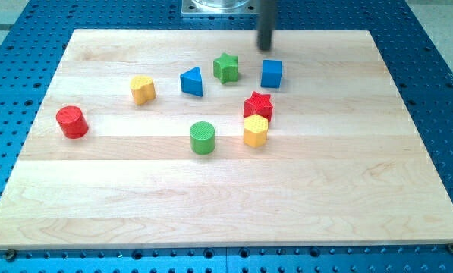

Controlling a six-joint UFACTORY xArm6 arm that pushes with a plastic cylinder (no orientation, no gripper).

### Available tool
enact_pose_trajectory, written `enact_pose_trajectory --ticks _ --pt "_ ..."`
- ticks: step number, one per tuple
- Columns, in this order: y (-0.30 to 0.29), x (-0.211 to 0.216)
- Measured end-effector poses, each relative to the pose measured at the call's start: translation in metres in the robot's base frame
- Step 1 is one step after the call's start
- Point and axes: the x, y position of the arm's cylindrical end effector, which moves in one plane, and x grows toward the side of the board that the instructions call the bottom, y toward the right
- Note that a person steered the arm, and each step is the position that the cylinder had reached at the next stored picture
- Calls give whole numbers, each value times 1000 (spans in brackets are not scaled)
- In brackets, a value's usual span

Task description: Slightly push the cube to the top side of the red star

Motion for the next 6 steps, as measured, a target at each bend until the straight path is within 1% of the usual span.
enact_pose_trajectory --ticks 1,2,3,4,5,6 --pt "33 42" --pt "33 66" --pt "27 68" --pt "26 48" --pt "-3 40" --pt "-6 49"
